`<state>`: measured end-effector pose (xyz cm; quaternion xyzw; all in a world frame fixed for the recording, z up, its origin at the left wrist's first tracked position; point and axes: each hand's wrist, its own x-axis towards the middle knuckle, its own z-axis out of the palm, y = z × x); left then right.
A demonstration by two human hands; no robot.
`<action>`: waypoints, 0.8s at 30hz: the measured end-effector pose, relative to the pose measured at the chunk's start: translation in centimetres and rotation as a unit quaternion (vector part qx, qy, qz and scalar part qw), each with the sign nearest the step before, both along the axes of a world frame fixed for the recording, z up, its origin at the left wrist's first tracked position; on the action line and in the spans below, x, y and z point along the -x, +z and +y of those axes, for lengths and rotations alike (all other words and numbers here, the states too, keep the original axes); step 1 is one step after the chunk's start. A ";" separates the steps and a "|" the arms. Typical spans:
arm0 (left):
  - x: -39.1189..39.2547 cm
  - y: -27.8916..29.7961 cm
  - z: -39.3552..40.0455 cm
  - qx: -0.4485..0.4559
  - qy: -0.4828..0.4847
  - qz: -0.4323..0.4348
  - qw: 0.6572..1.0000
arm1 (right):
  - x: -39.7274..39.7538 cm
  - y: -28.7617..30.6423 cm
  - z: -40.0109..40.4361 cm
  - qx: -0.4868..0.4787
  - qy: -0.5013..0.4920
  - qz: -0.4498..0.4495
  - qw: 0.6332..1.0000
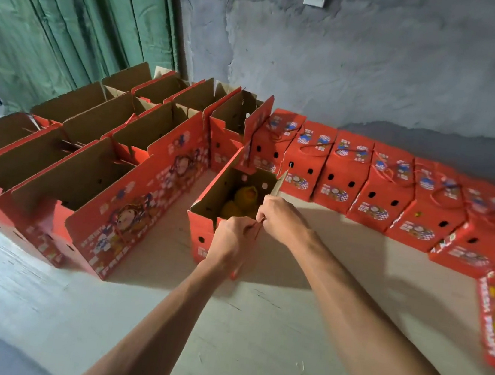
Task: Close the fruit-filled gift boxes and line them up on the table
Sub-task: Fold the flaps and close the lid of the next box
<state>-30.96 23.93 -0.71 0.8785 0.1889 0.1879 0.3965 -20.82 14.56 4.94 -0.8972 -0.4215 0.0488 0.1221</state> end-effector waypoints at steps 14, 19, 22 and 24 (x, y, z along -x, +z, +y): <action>3.0 0.3 -21.2 -0.013 -0.120 0.005 0.993 | 4.6 -0.5 -25.0 -0.009 -0.075 -0.021 0.997; 4.4 -1.0 -21.1 -0.040 -0.147 0.006 0.988 | 6.3 -1.7 -28.0 -0.057 -0.038 -0.081 0.994; 4.5 -1.1 -20.4 -0.037 -0.145 0.009 0.989 | 6.6 -2.9 -28.0 -0.074 -0.031 -0.114 0.990; 4.0 -0.8 -20.1 -0.036 -0.148 0.018 0.988 | 6.1 -3.3 -28.4 -0.086 -0.057 -0.128 0.986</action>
